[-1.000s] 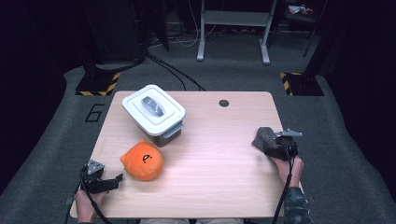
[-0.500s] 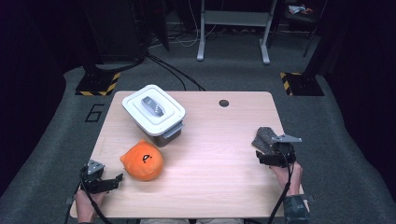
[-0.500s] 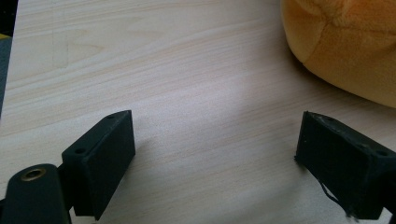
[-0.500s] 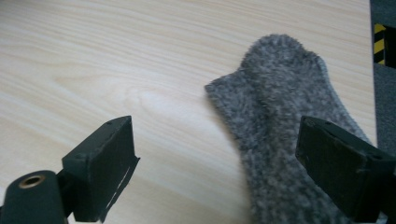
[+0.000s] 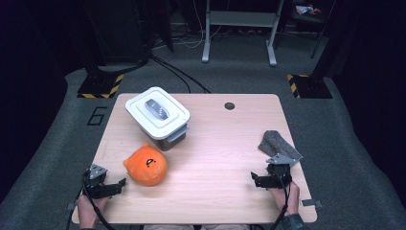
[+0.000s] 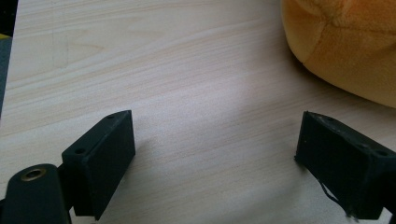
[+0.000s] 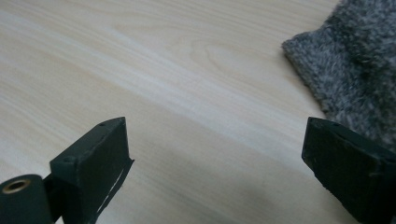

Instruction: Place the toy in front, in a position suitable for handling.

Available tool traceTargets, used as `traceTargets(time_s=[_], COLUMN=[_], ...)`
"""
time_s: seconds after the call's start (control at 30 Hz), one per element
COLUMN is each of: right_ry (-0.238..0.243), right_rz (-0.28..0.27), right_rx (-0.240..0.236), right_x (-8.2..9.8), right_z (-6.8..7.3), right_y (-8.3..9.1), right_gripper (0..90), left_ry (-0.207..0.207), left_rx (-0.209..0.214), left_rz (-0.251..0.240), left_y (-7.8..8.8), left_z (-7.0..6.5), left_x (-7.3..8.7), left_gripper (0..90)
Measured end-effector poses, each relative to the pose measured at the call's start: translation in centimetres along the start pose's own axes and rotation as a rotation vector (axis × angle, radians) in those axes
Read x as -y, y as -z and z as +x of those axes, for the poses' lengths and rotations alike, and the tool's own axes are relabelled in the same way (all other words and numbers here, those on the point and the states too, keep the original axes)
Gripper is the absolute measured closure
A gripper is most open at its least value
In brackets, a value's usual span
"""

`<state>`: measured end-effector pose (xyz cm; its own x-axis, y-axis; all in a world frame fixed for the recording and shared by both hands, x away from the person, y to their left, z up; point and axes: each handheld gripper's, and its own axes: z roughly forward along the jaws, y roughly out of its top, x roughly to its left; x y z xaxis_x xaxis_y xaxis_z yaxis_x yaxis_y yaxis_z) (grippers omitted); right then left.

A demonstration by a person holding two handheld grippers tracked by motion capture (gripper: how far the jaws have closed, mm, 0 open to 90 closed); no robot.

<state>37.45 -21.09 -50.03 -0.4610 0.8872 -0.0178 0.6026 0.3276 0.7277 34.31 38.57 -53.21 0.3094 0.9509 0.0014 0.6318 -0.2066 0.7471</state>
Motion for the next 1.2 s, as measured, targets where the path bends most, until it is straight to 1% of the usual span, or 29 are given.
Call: traceTargets(time_s=[0.03, 0.07, 0.1, 0.13, 0.2, 0.27, 0.43, 0.5, 0.53, 0.6, 0.63, 0.7, 0.73, 0.77, 0.83, 0.87, 0.9, 0.93, 0.97, 1.0, 1.03, 1.1, 1.13, 1.17, 1.2], right_ry=[0.005, -0.009, -0.009, -0.001, -0.007, -0.003, -0.013, -0.008, -0.009, -0.021, -0.004, -0.019, -0.014, -0.014, -0.016, -0.016, -0.016, -0.009, -0.009, -0.009, -0.01, -0.014, -0.015, -0.016, -0.017], right_rz=[0.012, 0.017, 0.017, 0.027, 0.04, 0.034, 0.036, 0.028, 0.027, 0.022, 0.026, 0.013, 0.024, 0.024, 0.019, 0.019, 0.019, 0.017, 0.017, 0.019, 0.016, 0.02, 0.021, 0.019, 0.019], right_rx=[-0.006, -0.002, -0.002, -0.021, -0.021, -0.016, -0.01, 0.003, -0.001, -0.006, -0.002, 0.004, 0.005, 0.005, 0.006, 0.008, 0.008, 0.009, 0.009, 0.008, 0.008, 0.006, 0.004, 0.004, 0.004], right_x=[0.3, 0.5, 0.5, 1.0, 1.9, 2.0, 2.5, 2.5, 2.5, 2.6, 2.7, 2.7, 2.6, 2.6, 2.6, 2.6, 2.6, 2.6, 2.6, 2.6, 2.6, 2.6, 2.6, 2.6, 2.6], right_z=[0.1, 0.3, 0.3, 0.2, 0.2, 0.2, 0.5, 0.5, 0.4, 0.4, 0.3, 0.4, 0.3, 0.3, 0.4, 0.4, 0.4, 0.4, 0.4, 0.4, 0.4, 0.3, 0.3, 0.3, 0.3], right_y=[-0.1, -0.3, -0.3, -0.4, -0.8, -0.8, -1.2, -1.2, -1.2, -1.3, -1.2, -1.4, -1.5, -1.5, -1.5, -1.5, -1.5, -1.5, -1.5, -1.5, -1.5, -1.5, -1.5, -1.5, -1.5], right_gripper=[5.9, 5.4, 5.4, 5.5, 5.4, 5.3, 4.4, 4.1, 4.0, 3.7, 3.1, 0.7, 0.0, 0.0, 0.0, 0.0, 0.0, 0.0, 0.0, 0.0, 0.1, 0.0, 0.0, 0.0, 0.0], left_ry=[0.0, 0.0, 0.0, 0.0, 0.0, 0.0, -0.001, -0.003, 0.0, -0.002, -0.002, -0.005, -0.005, 0.002, 0.015, 0.018, 0.024, 0.028, 0.03, 0.027, 0.024, 0.023, 0.025, 0.025, 0.03], left_rx=[0.0, 0.0, 0.0, 0.0, 0.0, 0.0, 0.001, 0.005, 0.0, 0.001, 0.003, 0.012, 0.015, 0.012, 0.042, 0.065, 0.073, 0.093, 0.099, 0.112, 0.113, 0.125, 0.129, 0.142, 0.149], left_rz=[0.0, 0.001, 0.001, 0.0, 0.0, 0.0, 0.0, 0.01, -0.004, -0.002, 0.001, 0.009, 0.012, -0.004, -0.007, -0.004, -0.02, -0.002, -0.02, -0.005, -0.008, -0.028, -0.048, -0.055, -0.072], left_y=[0.0, 0.0, 0.0, 0.0, 0.0, 0.0, 0.0, 0.1, 0.0, 0.0, 0.0, 0.1, 0.1, 0.1, 0.2, 0.3, 0.2, 0.4, 0.3, 0.5, 0.6, 1.2, 1.5, 2.0, 2.2], left_z=[0.0, 0.0, 0.0, 0.0, 0.0, 0.0, 0.0, 0.0, 0.0, 0.0, 0.0, 0.0, 0.1, 0.1, 0.4, 0.5, 0.6, 0.8, 0.8, 0.9, 0.8, 0.8, 0.7, 0.7, 0.7], left_x=[0.0, 0.0, 0.0, 0.0, 0.0, 0.0, 0.0, 0.0, 0.0, 0.0, 0.0, 0.0, 0.0, 0.0, 0.0, 0.0, 0.0, 0.0, 0.0, -0.2, -0.3, -0.9, -1.2, -1.7, -2.1], left_gripper=[11.3, 11.3, 11.3, 11.3, 11.3, 11.2, 11.1, 11.1, 11.0, 11.1, 11.0, 11.0, 11.0, 11.0, 11.0, 11.0, 11.0, 11.0, 11.0, 11.1, 11.0, 11.0, 11.0, 11.0, 11.0])
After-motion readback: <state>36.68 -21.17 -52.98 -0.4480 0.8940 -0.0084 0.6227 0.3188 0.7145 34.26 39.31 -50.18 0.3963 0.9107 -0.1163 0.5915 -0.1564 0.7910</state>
